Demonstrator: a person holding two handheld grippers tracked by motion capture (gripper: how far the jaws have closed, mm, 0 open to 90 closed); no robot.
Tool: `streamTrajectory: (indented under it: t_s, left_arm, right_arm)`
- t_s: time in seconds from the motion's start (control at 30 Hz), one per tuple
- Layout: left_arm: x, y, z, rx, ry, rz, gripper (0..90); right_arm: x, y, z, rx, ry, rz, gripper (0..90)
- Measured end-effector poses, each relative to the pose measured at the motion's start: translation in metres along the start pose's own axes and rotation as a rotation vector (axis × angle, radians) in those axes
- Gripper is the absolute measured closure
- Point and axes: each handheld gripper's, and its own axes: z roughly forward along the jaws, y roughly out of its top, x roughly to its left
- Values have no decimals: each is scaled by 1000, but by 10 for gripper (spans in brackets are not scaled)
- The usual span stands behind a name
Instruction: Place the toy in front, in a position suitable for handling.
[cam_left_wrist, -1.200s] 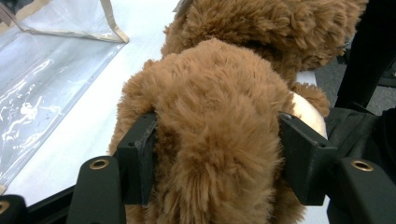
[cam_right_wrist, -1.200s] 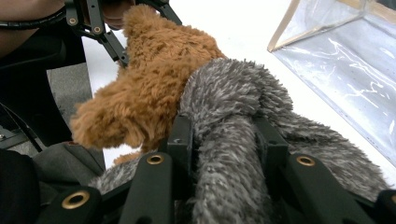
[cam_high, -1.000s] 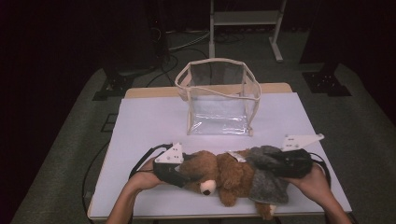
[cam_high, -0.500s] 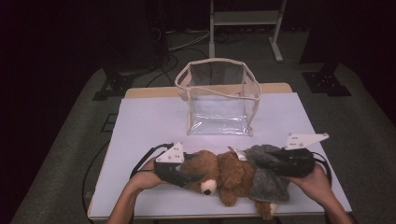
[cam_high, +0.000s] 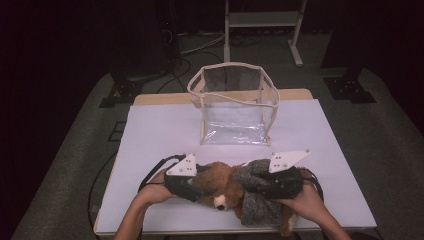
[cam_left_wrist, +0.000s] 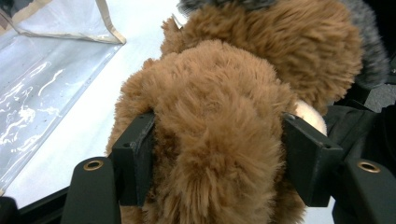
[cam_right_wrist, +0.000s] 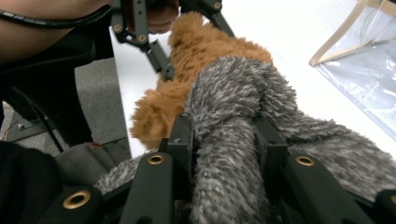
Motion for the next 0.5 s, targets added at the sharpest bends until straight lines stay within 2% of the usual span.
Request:
streamTrajectory:
  t_s: [0.1,0.13,0.2,0.23,0.27,0.3,0.37,0.43,0.47,0.5]
  left_arm:
    - [0,0,0,-2,0,0,340]
    - [0,1,1,-2,1,2,341]
    - [0,1,1,-2,1,4,341]
    - [0,1,1,-2,1,4,341]
    - [0,1,1,-1,1,3,341]
    - [0,2,1,0,3,7,341]
    - [-1,2,1,-2,3,6,341]
    - [-1,2,1,2,3,13,341]
    - [-2,1,1,0,3,13,342]
    - [-2,1,1,0,3,13,341]
  right_arm:
    - [0,-1,-7,10,-9,-7,652]
    - [-2,3,-15,4,-20,-9,653]
    - [-3,7,-18,-4,-24,-11,653]
    - [-6,18,-22,-18,-27,-23,652]
    - [-6,18,-22,-18,-27,-23,652]
    - [-7,34,-23,-26,-21,-53,653]
    - [-9,51,-20,-36,-8,-74,653]
    - [-10,57,-18,-36,-3,-79,653]
    - [-16,69,-8,-15,9,-87,653]
    - [-16,69,-8,-15,9,-87,653]
